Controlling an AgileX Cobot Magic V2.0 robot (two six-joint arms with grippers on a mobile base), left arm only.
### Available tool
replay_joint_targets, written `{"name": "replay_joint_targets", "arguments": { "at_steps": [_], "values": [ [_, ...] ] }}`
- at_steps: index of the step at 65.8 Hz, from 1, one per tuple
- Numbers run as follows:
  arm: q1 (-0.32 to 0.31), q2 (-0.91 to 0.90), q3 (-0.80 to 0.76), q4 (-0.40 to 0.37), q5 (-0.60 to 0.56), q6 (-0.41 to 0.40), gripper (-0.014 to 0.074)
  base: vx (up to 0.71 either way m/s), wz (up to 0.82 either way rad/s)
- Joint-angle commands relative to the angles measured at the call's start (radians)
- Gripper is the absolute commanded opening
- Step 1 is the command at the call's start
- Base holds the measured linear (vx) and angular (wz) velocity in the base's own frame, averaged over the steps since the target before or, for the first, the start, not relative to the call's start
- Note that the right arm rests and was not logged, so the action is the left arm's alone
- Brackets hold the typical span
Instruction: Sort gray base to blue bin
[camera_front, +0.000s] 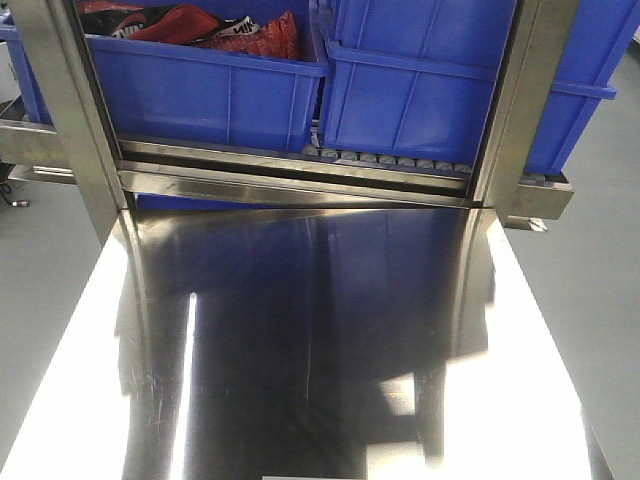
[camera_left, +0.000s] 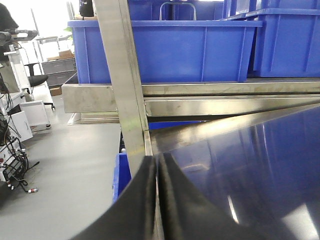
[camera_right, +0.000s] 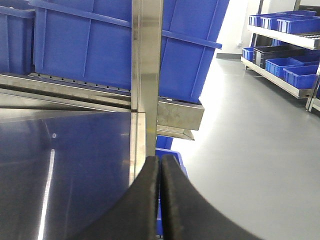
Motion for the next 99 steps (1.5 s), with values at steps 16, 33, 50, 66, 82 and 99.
{"name": "replay_joint_targets", "arguments": {
  "at_steps": [16,33,50,66,82,99],
  "values": [
    [0.003,-0.007,-0.006,-0.008,-0.077,-0.002,-0.0006,0.0,0.0],
    [0.003,-0.007,-0.006,-0.008,-0.077,-0.002,-0.0006,0.0,0.0],
    [0.003,-0.007,-0.013,-0.008,-0.135,-0.002,-0.0006,0.0,0.0],
    [0.002,0.02,-0.151,-0.068,-0.164,-0.08,-0.0006,0.0,0.0],
    [0.0,0.342,-0.568,0.0,0.22,-0.002,-0.0006,0.0,0.0],
    [0.0,0.579,-0.752,-0.012,0.446,-0.003,-0.0006,0.0,0.0]
  ]
}}
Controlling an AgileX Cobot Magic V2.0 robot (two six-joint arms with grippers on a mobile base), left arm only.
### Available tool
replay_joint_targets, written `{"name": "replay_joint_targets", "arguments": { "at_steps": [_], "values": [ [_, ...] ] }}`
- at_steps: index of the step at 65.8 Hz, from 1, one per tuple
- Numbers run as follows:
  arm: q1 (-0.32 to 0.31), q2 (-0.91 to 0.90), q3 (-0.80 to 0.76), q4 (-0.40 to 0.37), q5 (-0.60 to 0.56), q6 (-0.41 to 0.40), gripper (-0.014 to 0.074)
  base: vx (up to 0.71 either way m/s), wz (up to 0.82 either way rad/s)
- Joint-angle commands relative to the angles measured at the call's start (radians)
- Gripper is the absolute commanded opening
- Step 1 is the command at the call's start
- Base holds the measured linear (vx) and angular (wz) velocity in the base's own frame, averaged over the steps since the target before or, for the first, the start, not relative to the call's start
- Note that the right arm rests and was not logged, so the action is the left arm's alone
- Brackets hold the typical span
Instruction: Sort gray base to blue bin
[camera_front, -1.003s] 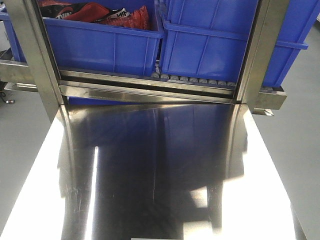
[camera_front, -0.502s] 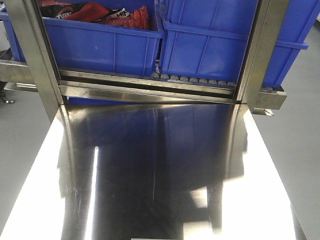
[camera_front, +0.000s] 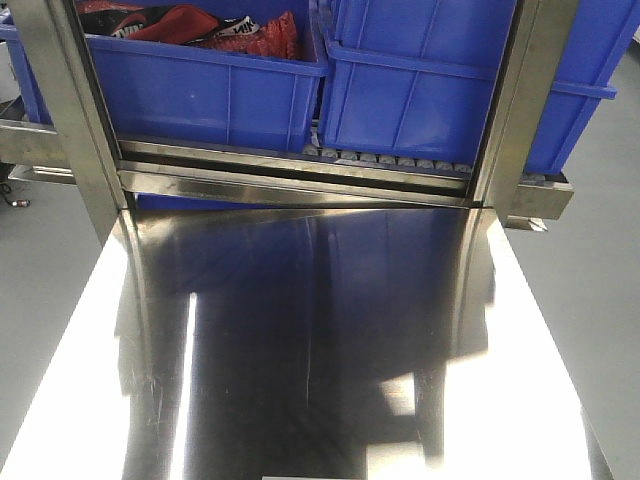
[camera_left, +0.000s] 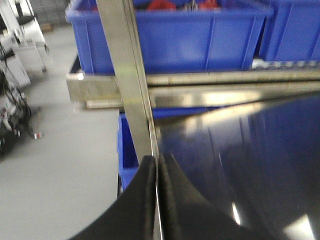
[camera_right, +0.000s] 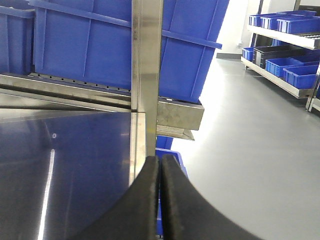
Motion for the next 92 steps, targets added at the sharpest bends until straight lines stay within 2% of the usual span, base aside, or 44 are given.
{"name": "replay_joint_targets", "arguments": {
  "at_steps": [1,8,13,20,23,30,39,49,53,56,59,64,69,74,80,86,89,92],
  "values": [
    [0.0,0.047,-0.049,-0.016,-0.025,0.001,-0.0004,0.0,0.0],
    [0.0,0.05,-0.048,-0.035,-0.025,0.001,0.0034,0.0,0.0],
    [0.0,0.05,-0.048,-0.035,-0.024,0.001,0.0115,0.0,0.0],
    [0.0,0.05,-0.047,-0.034,-0.019,0.001,0.0325,0.0,0.0],
    [0.0,0.05,-0.047,-0.034,-0.018,0.001,0.0472,0.0,0.0],
    [0.0,0.05,-0.047,-0.034,-0.016,0.001,0.0734,0.0,0.0],
    [0.0,0.05,-0.047,-0.034,-0.007,-0.001,0.0727,0.0,0.0],
    [0.0,0.05,-0.047,-0.034,-0.01,-0.001,0.0682,0.0,0.0],
    [0.0,0.05,-0.047,-0.067,-0.01,-0.023,0.0659,0.0,0.0],
    [0.0,0.05,-0.05,-0.123,-0.01,-0.057,0.0643,0.0,0.0],
    [0.0,0.05,-0.049,-0.214,-0.004,-0.042,0.0624,0.0,0.0],
    [0.0,0.05,-0.049,-0.394,0.023,0.061,0.0591,0.0,0.0],
    [0.0,0.061,-0.049,-0.621,0.077,0.19,0.0553,0.0,0.0],
    [0.0,0.08,-0.049,-0.892,0.173,0.315,0.0525,0.0,0.0],
    [0.0,0.116,-0.049,-1.153,0.322,0.406,0.0509,0.0,0.0],
    [0.0,0.143,-0.049,-1.298,0.413,0.46,0.0506,0.0,0.0],
    [0.0,0.146,-0.049,-1.335,0.432,0.467,0.0506,0.0,0.0],
    [0.0,0.146,-0.049,-1.337,0.432,0.466,0.0504,0.0,0.0]
  ]
}}
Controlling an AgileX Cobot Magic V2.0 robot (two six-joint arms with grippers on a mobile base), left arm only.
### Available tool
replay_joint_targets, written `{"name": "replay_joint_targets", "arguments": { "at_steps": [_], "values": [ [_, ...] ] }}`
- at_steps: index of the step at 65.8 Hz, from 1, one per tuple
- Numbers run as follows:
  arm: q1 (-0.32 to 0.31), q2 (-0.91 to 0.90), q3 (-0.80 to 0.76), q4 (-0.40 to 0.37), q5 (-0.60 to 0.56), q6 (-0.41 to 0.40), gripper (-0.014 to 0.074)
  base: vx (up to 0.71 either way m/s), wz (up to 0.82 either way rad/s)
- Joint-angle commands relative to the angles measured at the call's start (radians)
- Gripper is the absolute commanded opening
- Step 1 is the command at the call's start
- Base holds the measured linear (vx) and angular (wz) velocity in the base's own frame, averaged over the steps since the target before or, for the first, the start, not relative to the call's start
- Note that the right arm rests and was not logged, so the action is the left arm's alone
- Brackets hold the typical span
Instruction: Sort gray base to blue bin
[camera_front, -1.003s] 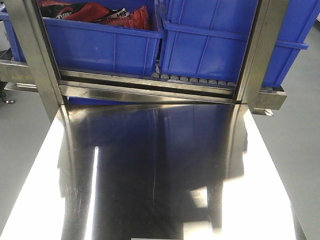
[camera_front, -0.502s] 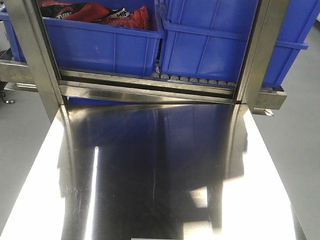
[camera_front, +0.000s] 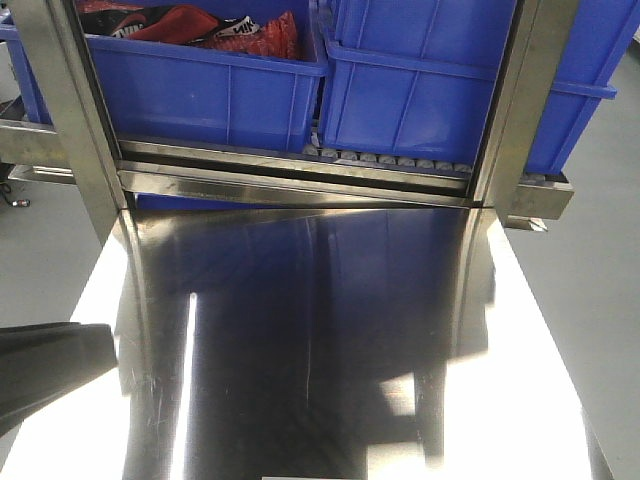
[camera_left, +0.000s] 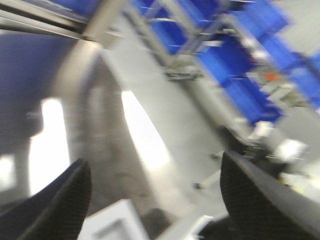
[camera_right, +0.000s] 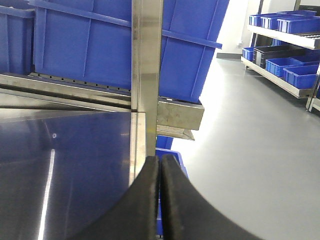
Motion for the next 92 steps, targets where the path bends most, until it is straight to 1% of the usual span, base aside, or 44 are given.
{"name": "replay_joint_targets", "arguments": {
  "at_steps": [1,5,8,14,20,24,27,32,36,40,44,48,50,56,59,60,62,66,68,69,71,74,76,79,81,82,85,86,88,91,92],
  "values": [
    [0.0,0.011,-0.034,-0.121,0.002,0.029,0.0502,0.0,0.0],
    [0.0,0.011,-0.034,-0.098,0.001,0.018,0.0486,0.0,0.0],
    [0.0,0.011,-0.034,-0.064,-0.002,-0.002,0.0467,0.0,0.0],
    [0.0,0.011,-0.034,-0.019,-0.012,-0.026,0.0425,0.0,0.0],
    [0.0,0.011,-0.041,-0.015,-0.057,-0.003,0.0402,0.0,0.0],
    [0.0,0.022,-0.079,-0.007,-0.095,0.02,0.0401,0.0,0.0],
    [0.0,0.05,-0.127,0.013,-0.093,0.027,0.0401,0.0,0.0],
    [0.0,0.12,-0.222,0.064,-0.042,0.022,0.0401,0.0,0.0],
    [0.0,0.171,-0.309,0.11,0.021,-0.011,0.0401,0.0,0.0],
    [0.0,0.229,-0.393,0.191,0.073,-0.051,0.0396,0.0,0.0],
    [-0.006,0.258,-0.457,0.258,0.091,-0.089,0.0388,0.0,0.0],
    [-0.037,0.278,-0.496,0.317,0.065,-0.125,0.0375,0.0,0.0],
    [-0.067,0.283,-0.506,0.327,0.038,-0.133,0.0368,0.0,0.0],
    [-0.174,0.305,-0.507,0.324,-0.04,-0.146,0.0356,0.0,0.0],
    [-0.248,0.332,-0.507,0.328,-0.071,-0.155,0.0356,0.0,0.0],
    [-0.283,0.341,-0.507,0.332,-0.079,-0.159,0.0356,0.0,0.0],
    [-0.331,0.359,-0.507,0.347,-0.093,-0.176,0.0356,0.0,0.0],
    [-0.449,0.407,-0.507,0.416,-0.127,-0.224,0.0356,0.0,0.0],
    [-0.503,0.434,-0.507,0.471,-0.143,-0.253,0.0356,0.0,0.0],
    [-0.542,0.45,-0.507,0.509,-0.155,-0.279,0.0356,0.0,0.0],
    [-0.607,0.469,-0.507,0.562,-0.166,-0.325,0.0356,0.0,0.0],
    [-0.679,0.495,-0.508,0.643,-0.18,-0.385,0.0356,0.0,0.0],
    [-0.732,0.513,-0.508,0.715,-0.188,-0.439,0.0356,0.0,0.0],
    [-0.789,0.531,-0.508,0.817,-0.189,-0.515,0.0356,0.0,0.0],
    [-0.829,0.539,-0.508,0.877,-0.189,-0.586,0.0356,0.0,0.0],
    [-0.851,0.544,-0.508,0.922,-0.187,-0.631,0.0356,0.0,0.0],
    [-0.891,0.55,-0.508,1.015,-0.171,-0.723,0.0356,0.0,0.0],
    [-0.903,0.553,-0.508,1.065,-0.165,-0.755,0.0356,0.0,0.0],
    [-0.926,0.558,-0.508,1.132,-0.152,-0.822,0.0356,0.0,0.0],
    [-0.969,0.563,-0.508,1.249,-0.122,-0.955,0.0356,0.0,0.0],
    [-0.98,0.567,-0.508,1.28,-0.114,-0.984,0.0356,0.0,0.0]
  ]
}}
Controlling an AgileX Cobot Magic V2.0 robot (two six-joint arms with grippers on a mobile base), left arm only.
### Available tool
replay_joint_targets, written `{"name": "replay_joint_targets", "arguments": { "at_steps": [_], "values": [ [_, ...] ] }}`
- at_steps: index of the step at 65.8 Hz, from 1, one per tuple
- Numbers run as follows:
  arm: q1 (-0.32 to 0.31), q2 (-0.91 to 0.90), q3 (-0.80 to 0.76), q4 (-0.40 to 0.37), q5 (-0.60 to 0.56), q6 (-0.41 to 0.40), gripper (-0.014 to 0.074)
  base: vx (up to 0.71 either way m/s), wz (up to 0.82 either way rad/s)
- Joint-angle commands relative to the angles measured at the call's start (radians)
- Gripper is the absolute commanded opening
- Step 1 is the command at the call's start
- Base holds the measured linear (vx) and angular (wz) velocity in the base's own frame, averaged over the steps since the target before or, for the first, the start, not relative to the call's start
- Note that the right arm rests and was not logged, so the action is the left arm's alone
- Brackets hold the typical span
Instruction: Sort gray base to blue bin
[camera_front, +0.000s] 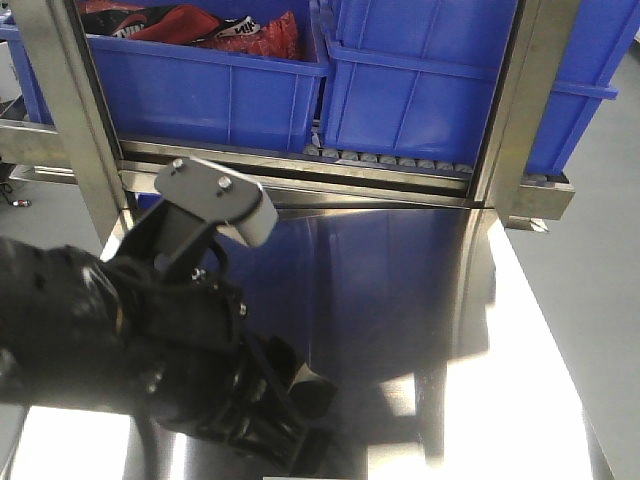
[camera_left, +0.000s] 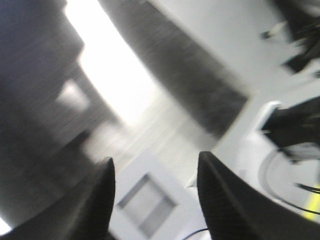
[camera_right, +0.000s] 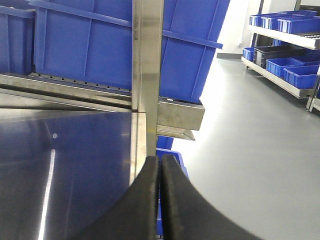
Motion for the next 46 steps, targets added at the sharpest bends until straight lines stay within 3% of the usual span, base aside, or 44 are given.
{"name": "replay_joint_targets", "arguments": {
  "at_steps": [1,4,8,18,33,46],
  "values": [
    [-0.072,-0.007,-0.028,0.23,0.002,-0.238,0.0356,0.0,0.0],
    [-0.105,0.007,-0.028,0.316,0.029,-0.301,0.0356,0.0,0.0],
    [-0.145,0.024,-0.028,0.37,0.047,-0.364,0.0356,0.0,0.0],
    [-0.214,0.115,-0.028,0.375,0.05,-0.459,0.0363,0.0,0.0],
    [-0.222,0.242,-0.028,0.319,0.078,-0.458,0.0471,0.0,0.0],
    [-0.221,0.271,-0.028,0.378,0.186,-0.468,0.0589,0.0,0.0]
  ]
}}
